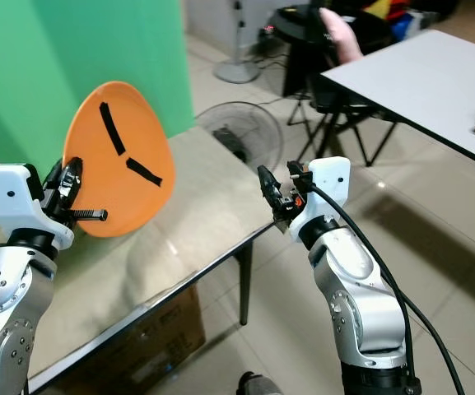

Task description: Setting the table

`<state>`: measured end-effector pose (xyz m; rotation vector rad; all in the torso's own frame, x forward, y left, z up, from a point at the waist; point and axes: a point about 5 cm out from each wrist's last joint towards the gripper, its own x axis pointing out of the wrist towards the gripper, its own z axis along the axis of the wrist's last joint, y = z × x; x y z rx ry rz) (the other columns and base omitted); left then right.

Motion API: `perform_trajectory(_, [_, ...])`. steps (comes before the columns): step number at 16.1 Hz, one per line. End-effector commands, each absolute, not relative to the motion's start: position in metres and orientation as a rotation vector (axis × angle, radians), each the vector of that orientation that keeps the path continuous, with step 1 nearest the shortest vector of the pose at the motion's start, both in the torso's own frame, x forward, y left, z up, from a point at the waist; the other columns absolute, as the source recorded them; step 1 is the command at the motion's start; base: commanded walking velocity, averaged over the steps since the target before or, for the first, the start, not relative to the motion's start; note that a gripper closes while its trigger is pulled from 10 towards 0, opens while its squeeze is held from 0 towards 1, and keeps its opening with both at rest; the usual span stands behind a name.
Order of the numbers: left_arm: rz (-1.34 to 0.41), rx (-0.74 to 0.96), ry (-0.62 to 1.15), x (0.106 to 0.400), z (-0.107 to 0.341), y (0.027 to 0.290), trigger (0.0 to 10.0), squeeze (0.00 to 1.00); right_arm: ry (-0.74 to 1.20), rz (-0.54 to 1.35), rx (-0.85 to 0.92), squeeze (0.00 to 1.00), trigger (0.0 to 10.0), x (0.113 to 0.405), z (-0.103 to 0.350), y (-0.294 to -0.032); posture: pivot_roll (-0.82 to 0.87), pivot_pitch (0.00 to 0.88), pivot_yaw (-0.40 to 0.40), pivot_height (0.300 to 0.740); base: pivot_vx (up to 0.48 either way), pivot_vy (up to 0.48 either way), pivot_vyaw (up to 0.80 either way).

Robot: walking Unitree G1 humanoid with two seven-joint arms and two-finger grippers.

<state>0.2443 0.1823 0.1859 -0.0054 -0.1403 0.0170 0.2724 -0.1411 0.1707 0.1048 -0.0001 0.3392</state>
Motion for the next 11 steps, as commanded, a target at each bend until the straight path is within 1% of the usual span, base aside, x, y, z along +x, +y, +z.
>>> perform_trajectory(1, [0.023,0.007,-0.146,0.245,0.187,0.181,10.0,0.00,-0.018,0.329,0.088,0.00,10.0,0.271,0.173,-0.142,-0.09,0.000,0.056,0.740,0.000,0.000,-0.80])
perform_trajectory(3, [0.034,0.018,-0.158,0.243,0.188,0.180,10.0,0.00,-0.013,0.309,0.067,0.00,10.0,0.271,0.172,-0.145,-0.08,0.007,0.043,0.740,0.000,0.000,-0.80])
perform_trajectory(5, [0.029,-0.026,-0.158,0.237,0.190,0.178,10.0,0.00,0.001,0.303,0.070,0.00,10.0,0.272,0.171,-0.148,-0.08,0.022,0.036,0.740,0.000,0.000,-0.80])
perform_trajectory(9, [-0.002,-0.058,-0.269,0.234,0.208,0.174,10.0,0.00,0.006,0.286,0.060,0.00,10.0,0.272,0.171,-0.152,-0.08,0.028,0.027,0.740,0.000,0.000,-0.80])
perform_trajectory(11, [-0.029,-0.125,-0.298,0.235,0.215,0.170,10.0,0.00,0.009,0.277,0.064,0.00,10.0,0.270,0.170,-0.153,-0.09,0.024,0.028,0.740,0.000,0.000,-0.80])
